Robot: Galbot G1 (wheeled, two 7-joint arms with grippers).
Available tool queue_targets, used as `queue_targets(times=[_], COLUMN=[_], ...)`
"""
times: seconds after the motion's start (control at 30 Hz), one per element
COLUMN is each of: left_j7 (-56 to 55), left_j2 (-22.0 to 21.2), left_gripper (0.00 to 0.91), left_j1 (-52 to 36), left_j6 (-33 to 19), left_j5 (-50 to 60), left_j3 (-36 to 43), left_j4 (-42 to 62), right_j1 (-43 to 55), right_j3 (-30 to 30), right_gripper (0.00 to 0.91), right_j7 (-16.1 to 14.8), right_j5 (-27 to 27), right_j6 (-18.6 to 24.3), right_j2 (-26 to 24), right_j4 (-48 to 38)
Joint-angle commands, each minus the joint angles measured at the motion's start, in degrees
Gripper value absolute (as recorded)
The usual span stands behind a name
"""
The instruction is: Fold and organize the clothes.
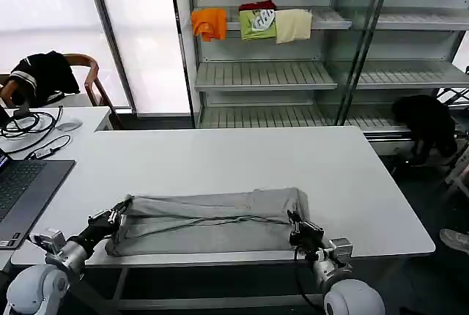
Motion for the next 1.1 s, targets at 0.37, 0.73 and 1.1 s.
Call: queue_targets(times=[0.37,0.73,1.1], left_j7=[-3.4,-16.4,-17.6], left_j2=[-1.7,-7.8,-9.3], left_gripper=[0.907,0.907,0.625], left_j1=[3.9,4.1,4.1], left_j6=[-0.4,2.2,2.7], left_j5=[10.4,10.8,10.5], left_j3=[-1.6,1.9,3.2], left_j4=[-5.0,-7.9,-5.7], right_j1=[-0.4,4.8,5.8], right_j3=[2.5,6.6,6.3], right_gripper=[0.907,0.907,0.907], right_j7=[3.2,5.7,5.9], right_j5=[-5.3,3.9,3.9], right_j6=[2.1,2.4,2.0], right_j2=[0.0,0.8,0.6], right_j4=[-0.2,2.2,2.2])
